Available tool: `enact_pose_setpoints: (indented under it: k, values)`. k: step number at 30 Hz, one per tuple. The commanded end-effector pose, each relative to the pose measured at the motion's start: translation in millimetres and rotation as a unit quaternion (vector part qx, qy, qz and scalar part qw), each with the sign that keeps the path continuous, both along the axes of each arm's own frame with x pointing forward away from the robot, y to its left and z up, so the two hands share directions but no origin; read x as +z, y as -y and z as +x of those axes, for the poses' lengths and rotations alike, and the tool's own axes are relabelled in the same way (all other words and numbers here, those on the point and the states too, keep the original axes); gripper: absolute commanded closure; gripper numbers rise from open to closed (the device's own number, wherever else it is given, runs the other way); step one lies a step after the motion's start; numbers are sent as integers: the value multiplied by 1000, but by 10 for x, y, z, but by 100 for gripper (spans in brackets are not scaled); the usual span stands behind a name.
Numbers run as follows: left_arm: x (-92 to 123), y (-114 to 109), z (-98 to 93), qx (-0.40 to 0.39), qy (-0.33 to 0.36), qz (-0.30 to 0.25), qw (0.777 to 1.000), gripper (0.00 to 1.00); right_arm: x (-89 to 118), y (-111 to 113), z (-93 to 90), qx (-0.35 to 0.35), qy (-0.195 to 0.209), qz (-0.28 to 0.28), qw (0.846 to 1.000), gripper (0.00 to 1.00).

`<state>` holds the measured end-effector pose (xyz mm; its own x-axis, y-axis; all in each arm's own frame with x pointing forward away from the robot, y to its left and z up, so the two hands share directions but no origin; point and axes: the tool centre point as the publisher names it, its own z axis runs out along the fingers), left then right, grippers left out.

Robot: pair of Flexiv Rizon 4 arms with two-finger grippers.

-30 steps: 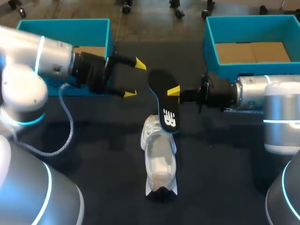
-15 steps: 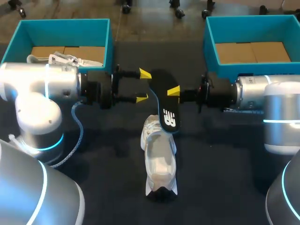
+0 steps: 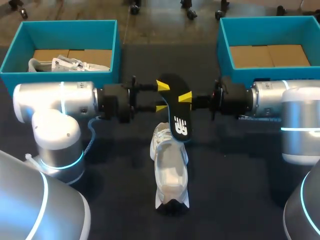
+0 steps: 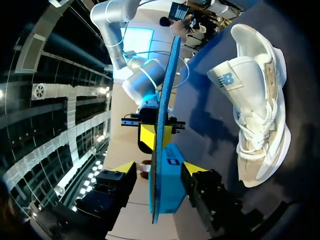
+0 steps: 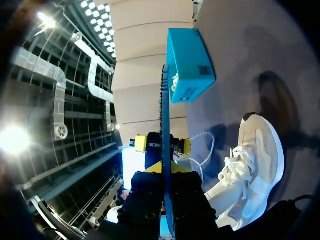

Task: Take the shoe out of the shoebox, open the shoe tongue, remove and reinsert the insole, then place the shoe into the shoebox

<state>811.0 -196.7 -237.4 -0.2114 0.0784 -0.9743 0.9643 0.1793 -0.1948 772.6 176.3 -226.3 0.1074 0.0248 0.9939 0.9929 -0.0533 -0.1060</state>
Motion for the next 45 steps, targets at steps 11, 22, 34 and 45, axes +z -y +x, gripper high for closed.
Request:
enact_pose_setpoints:
  k: [11,22,34,45]
  values:
    - [-44,185,39,8,9,-11,1000,59,-8,-11,-2,0,0,0,1000,100]
    - [-12,201,46,10,17,-17,1000,95,-8,-11,-2,0,0,0,1000,100]
    - [3,189,15,4,19,-17,1000,100,-3,5,-12,6,5,-3,1000,34]
    - [65,-141,-115,-21,27,14,999,100,164,394,-144,64,77,-96,990,0]
